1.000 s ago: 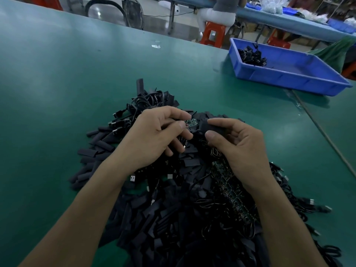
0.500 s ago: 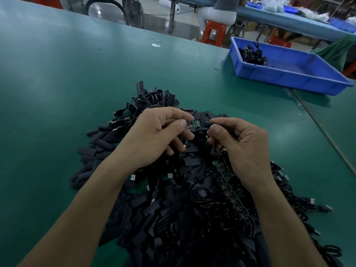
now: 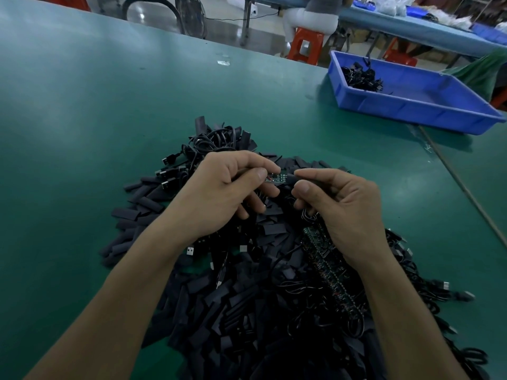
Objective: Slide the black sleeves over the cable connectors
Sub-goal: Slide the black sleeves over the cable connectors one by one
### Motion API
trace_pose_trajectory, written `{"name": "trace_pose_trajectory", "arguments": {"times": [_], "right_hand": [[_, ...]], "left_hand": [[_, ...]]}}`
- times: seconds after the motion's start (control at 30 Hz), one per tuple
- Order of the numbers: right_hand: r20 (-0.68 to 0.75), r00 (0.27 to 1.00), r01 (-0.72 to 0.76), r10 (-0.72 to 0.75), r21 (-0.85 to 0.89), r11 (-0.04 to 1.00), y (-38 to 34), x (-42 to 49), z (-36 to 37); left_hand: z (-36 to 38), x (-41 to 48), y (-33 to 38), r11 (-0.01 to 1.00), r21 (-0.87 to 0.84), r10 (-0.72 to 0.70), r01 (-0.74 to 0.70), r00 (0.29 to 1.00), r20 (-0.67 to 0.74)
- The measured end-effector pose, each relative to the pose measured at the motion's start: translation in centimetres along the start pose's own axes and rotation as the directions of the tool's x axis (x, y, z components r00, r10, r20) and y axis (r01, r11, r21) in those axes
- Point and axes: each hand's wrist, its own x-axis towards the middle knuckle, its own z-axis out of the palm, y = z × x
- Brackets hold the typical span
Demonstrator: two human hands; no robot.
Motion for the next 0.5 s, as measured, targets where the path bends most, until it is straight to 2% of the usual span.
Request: {"name": "trace_pose_trajectory", "arguments": {"times": [0.23, 0.5], "right_hand": [[0.112, 0.993, -0.029, 0.024, 0.039, 0.999, -0.02, -0.02, -0.71], [0.069, 0.997, 0.03, -0.028, -0.016, 0.999, -0.25, 0.04, -0.33]], "left_hand": [[0.2, -0.08, 0.04, 1.0, 0.001, 0.021, -0.021, 0.999, -0.033], [0.23, -0.1, 0.1, 1.0, -0.014, 0.018, -0.019, 1.0, -0.025]]}}
